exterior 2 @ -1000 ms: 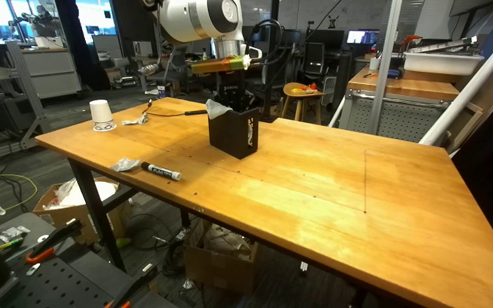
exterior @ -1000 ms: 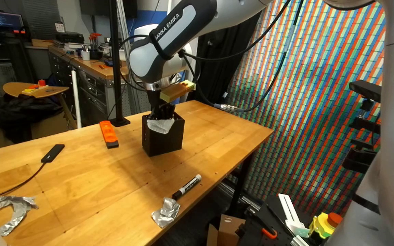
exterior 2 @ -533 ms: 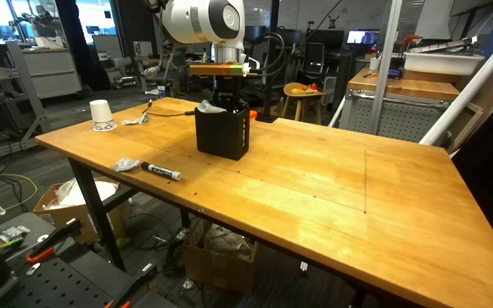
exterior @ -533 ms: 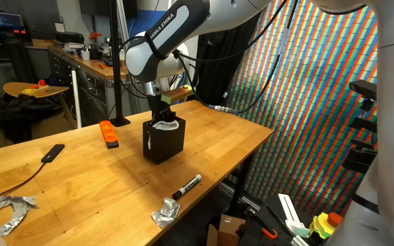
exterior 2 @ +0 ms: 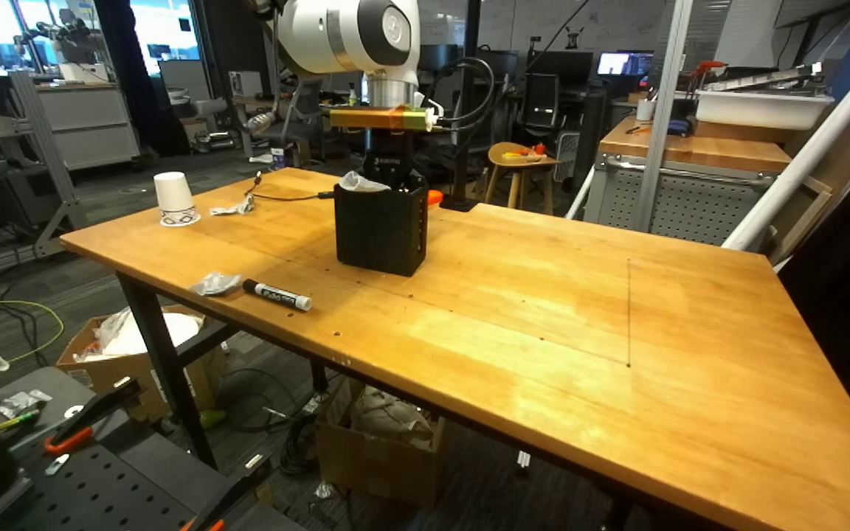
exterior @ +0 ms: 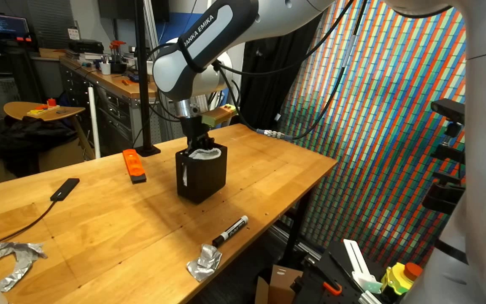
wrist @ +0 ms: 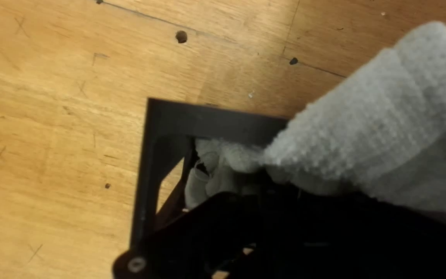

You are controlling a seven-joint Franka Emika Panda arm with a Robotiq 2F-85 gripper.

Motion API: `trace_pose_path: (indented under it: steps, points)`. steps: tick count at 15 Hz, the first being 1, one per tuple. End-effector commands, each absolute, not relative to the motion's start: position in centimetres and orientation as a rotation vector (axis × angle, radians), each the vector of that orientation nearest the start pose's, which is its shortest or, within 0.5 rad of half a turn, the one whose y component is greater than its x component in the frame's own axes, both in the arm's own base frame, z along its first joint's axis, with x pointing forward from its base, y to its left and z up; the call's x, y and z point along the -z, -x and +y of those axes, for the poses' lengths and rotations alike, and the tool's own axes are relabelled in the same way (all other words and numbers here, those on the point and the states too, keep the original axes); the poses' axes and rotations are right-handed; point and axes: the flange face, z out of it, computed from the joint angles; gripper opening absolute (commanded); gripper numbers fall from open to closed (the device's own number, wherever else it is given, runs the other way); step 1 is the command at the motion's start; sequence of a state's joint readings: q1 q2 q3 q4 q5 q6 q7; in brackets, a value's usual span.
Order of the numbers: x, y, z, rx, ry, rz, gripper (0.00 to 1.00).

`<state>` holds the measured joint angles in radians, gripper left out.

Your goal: Put the towel in the black box

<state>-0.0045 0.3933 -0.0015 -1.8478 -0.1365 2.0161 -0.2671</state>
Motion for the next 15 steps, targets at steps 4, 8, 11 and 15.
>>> trace_pose_path:
  steps: [4,8,11,15]
  points:
    - [-32.6,-61.3,-1.1,-0.227,3.147,-0.553,0.03]
    - [-35.7,-61.5,-1.8,-0.101,3.167,-0.506,0.46]
    - [-37.9,-61.5,-2.5,-0.031,3.181,-0.485,0.69]
    - [-39.8,-61.0,-3.6,0.019,3.194,-0.450,0.82]
